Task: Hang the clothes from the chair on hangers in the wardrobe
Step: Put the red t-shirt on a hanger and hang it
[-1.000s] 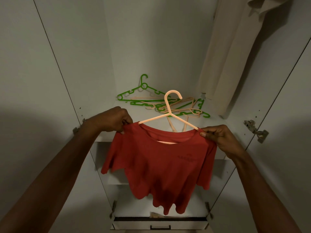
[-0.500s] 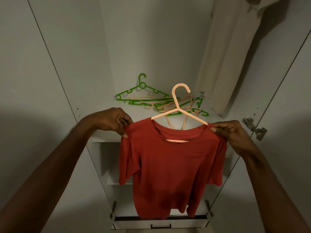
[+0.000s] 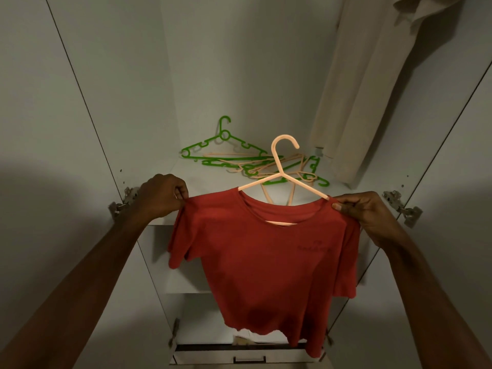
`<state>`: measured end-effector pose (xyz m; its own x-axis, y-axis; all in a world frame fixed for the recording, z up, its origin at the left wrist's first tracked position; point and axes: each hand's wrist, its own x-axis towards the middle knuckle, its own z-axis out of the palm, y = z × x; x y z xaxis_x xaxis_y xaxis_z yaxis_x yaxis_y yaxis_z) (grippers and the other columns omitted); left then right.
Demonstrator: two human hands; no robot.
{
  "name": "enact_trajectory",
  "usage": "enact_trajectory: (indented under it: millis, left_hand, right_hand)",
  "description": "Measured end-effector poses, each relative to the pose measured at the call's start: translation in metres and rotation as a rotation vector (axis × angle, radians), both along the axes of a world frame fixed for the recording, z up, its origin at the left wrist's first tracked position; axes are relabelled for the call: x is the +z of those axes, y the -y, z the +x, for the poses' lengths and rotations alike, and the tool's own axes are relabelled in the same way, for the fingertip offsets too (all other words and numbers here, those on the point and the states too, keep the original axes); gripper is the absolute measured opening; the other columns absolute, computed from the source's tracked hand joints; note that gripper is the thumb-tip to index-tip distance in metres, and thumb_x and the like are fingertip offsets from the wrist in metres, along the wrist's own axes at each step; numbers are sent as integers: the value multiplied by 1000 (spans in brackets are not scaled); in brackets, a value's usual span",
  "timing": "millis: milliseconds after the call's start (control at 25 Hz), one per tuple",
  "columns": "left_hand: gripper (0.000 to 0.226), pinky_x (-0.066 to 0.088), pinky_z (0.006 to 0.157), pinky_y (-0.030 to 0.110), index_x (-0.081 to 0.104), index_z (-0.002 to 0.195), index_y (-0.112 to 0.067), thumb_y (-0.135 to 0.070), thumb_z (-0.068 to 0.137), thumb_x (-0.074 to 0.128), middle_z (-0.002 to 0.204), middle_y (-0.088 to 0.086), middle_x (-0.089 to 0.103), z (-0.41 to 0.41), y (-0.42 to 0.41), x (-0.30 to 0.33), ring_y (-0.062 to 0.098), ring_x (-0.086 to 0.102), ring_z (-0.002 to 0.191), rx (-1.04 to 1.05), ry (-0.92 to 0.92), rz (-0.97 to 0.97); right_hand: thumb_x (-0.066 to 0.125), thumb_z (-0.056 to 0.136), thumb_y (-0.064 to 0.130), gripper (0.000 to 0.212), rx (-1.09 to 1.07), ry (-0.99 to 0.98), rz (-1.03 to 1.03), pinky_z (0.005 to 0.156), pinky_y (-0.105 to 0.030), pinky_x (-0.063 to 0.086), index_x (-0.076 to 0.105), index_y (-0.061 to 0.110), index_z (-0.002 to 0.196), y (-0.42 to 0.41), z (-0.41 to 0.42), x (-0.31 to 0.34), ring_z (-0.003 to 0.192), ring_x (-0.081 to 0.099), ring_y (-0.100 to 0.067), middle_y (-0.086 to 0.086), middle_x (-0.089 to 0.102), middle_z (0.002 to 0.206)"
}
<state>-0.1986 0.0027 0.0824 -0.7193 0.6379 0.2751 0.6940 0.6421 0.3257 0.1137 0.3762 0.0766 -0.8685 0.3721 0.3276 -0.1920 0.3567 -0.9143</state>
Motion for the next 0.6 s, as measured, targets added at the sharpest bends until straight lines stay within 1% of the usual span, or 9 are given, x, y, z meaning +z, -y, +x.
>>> enact_trajectory:
  millis: [80,160,240,280,360,400,480,520,600]
  left_hand:
    - [27,58,70,33,72,71,-35,-10,70,82,71,-15,70,0,-1,-2,2,66,70,9,48,22]
    - [30,59,81,37,75,81,-34,-5,76,77,83,-15,73,5,-3,-6,4,69,83,-40,90,59]
    - [28,54,90,32,76,97,-29,-3,87,67,99,-13,75,24,-13,-7,5,68,99,-150,233,237]
    - [22,52,92,28,75,104,-25,-9,94,65,104,-12,75,35,-21,-6,5,68,103,-230,316,315]
    - [17,53,87,25,73,110,-24,-33,97,67,101,-11,75,53,-39,-7,4,69,97,-353,343,330]
    - [20,54,79,29,73,105,-23,-40,97,67,91,-10,73,56,-45,-11,5,68,86,-386,292,312]
    - [26,43,64,35,70,87,-18,-40,99,64,69,-2,60,55,-53,-14,7,57,66,-418,243,347]
    - [26,39,62,34,70,82,-19,-36,100,63,66,0,56,54,-53,-13,8,52,63,-433,274,377]
    - [19,38,63,31,73,83,-25,-30,99,64,67,-4,59,51,-53,-6,7,53,64,-471,309,397]
  right_hand:
    - [69,87,8,23,-7,-8,-27,83,-25,60,76,5,108,0,-4,-3,91,75,-28,-15,78,98]
    - [66,90,3,20,-6,-9,-42,83,-26,60,76,5,108,1,-7,-6,92,75,-29,-15,78,99]
    - [66,91,1,20,-3,-9,-46,83,-26,60,76,6,107,4,-10,-7,93,75,-30,-15,78,99]
    - [66,90,1,20,3,-6,-49,84,-27,60,76,5,107,5,-13,-8,93,74,-31,-16,78,99]
    - [66,90,2,20,28,4,-53,87,-31,60,76,4,108,8,-20,-10,95,74,-33,-17,77,100]
    - [67,91,3,20,38,15,-47,89,-33,60,76,4,108,10,-22,-10,96,74,-34,-16,77,101]
    - [67,92,5,20,45,32,-11,91,-37,59,76,3,109,9,-24,-6,98,73,-33,-16,77,102]
    - [67,92,5,20,57,42,8,91,-36,59,76,1,109,8,-23,-3,98,73,-33,-16,77,102]
    - [71,89,3,20,99,84,28,88,-34,60,75,-2,108,3,-15,4,97,73,-32,-17,77,102]
